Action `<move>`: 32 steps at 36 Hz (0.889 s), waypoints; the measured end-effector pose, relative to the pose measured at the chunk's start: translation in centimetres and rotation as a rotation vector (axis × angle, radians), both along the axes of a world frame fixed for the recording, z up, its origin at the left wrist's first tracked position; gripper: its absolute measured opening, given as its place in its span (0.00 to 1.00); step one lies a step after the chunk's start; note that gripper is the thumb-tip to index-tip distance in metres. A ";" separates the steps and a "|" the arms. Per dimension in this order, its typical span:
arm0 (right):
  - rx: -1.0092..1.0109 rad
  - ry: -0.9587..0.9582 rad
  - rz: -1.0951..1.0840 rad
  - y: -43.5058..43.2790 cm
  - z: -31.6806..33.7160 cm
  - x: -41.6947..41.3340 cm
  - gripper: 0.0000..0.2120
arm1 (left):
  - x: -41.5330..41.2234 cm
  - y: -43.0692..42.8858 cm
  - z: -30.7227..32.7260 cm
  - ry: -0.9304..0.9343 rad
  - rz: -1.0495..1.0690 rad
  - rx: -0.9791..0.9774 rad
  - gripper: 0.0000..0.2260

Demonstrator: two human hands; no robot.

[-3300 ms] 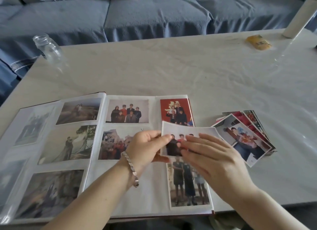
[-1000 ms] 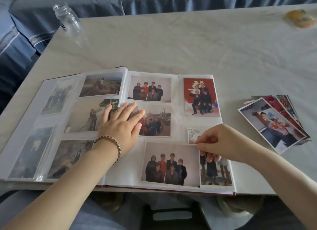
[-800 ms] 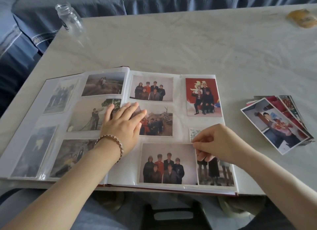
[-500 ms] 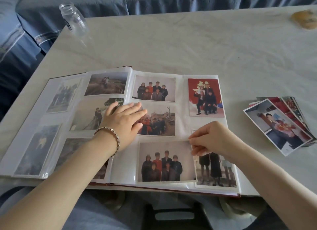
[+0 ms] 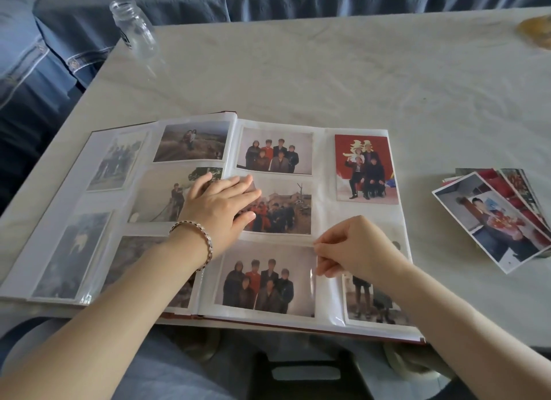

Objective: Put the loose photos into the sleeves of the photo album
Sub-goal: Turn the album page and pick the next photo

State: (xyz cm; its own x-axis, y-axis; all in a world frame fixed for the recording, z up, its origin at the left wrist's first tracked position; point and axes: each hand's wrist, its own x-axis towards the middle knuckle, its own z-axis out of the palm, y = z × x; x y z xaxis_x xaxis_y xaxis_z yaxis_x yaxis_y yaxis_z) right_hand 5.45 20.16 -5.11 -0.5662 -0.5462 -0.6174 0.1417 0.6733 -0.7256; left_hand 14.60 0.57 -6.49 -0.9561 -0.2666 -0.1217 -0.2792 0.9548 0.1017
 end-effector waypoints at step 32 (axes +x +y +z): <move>-0.073 0.512 -0.190 1.9 -2.1 4.2 0.04 | 0.2 -0.3 -1.1 0.110 -0.018 -0.009 0.23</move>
